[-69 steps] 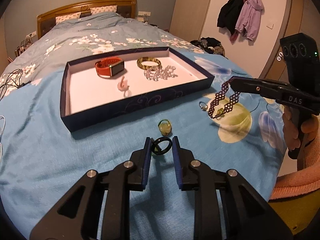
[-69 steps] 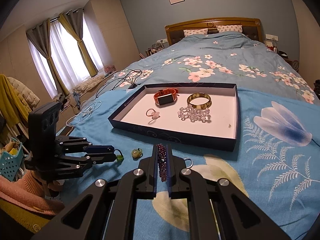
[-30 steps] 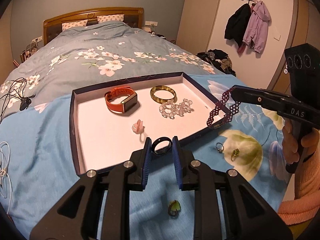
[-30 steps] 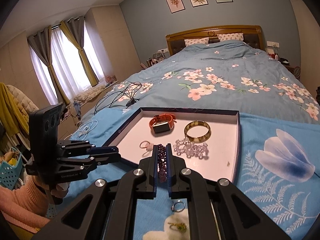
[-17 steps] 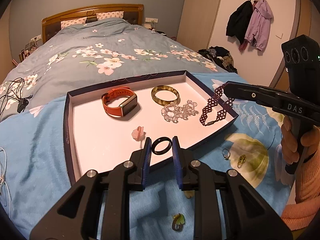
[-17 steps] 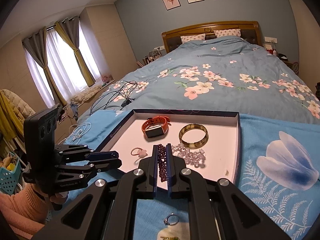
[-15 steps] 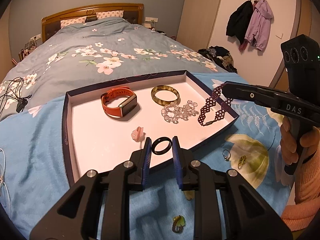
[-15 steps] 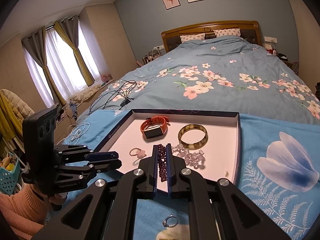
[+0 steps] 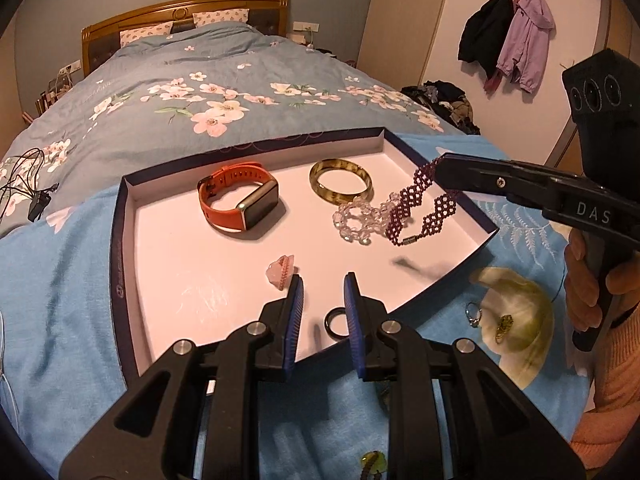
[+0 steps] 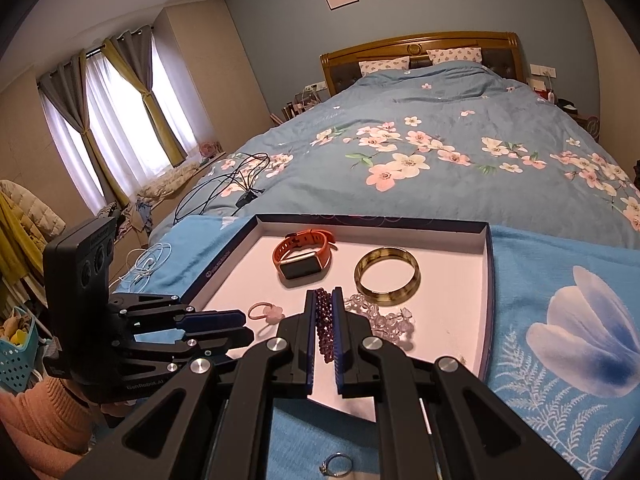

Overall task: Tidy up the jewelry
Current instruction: 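Carry the black ring over the box with the left tool while the right tool lowers the necklace into it, then open the left tool to drop the black ring while the right tool releases the necklace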

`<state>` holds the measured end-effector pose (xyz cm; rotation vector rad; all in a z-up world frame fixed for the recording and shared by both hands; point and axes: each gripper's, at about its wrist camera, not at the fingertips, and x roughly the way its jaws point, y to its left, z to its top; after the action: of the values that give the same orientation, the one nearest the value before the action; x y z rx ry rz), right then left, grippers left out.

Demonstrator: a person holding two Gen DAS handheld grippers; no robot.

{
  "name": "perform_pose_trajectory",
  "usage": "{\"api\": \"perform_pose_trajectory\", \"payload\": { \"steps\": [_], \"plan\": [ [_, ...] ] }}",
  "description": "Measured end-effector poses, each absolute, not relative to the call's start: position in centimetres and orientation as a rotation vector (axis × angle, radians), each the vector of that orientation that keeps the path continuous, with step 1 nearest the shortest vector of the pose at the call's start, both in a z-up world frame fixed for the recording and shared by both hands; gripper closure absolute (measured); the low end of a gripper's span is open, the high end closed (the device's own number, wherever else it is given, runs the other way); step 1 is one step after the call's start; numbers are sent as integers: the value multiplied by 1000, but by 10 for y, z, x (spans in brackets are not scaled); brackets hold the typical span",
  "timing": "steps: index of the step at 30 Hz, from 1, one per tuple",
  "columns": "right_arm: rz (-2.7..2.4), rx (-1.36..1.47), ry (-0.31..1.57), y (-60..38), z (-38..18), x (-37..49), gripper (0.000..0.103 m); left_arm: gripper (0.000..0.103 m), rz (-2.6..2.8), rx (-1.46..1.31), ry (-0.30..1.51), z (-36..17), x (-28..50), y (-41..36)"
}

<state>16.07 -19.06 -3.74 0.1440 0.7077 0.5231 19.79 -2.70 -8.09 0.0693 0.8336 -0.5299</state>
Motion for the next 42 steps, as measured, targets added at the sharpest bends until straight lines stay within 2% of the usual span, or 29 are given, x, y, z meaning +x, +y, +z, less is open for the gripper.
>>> {"api": "perform_pose_trajectory", "payload": {
  "steps": [21,33,35,37,38,40,42],
  "plan": [
    [464,164,803,-191,-65,197,96,82,-494,56,854,-89,215,-27],
    [410,166,823,-198,-72,201,92,82,-440,52,873,-94,233,-28],
    [406,164,818,-198,-71,199,84,81,-438,49,869,-94,232,-27],
    [399,155,809,-199,-68,196,79,72,-433,59,849,-91,228,-27],
    [394,150,804,-199,-67,195,72,70,-428,67,837,-88,225,-27],
    [392,148,787,-200,-63,190,65,70,-426,79,818,-84,220,-28],
    [394,139,776,-200,-60,185,65,68,-427,83,802,-78,214,-28]
  ]
}}
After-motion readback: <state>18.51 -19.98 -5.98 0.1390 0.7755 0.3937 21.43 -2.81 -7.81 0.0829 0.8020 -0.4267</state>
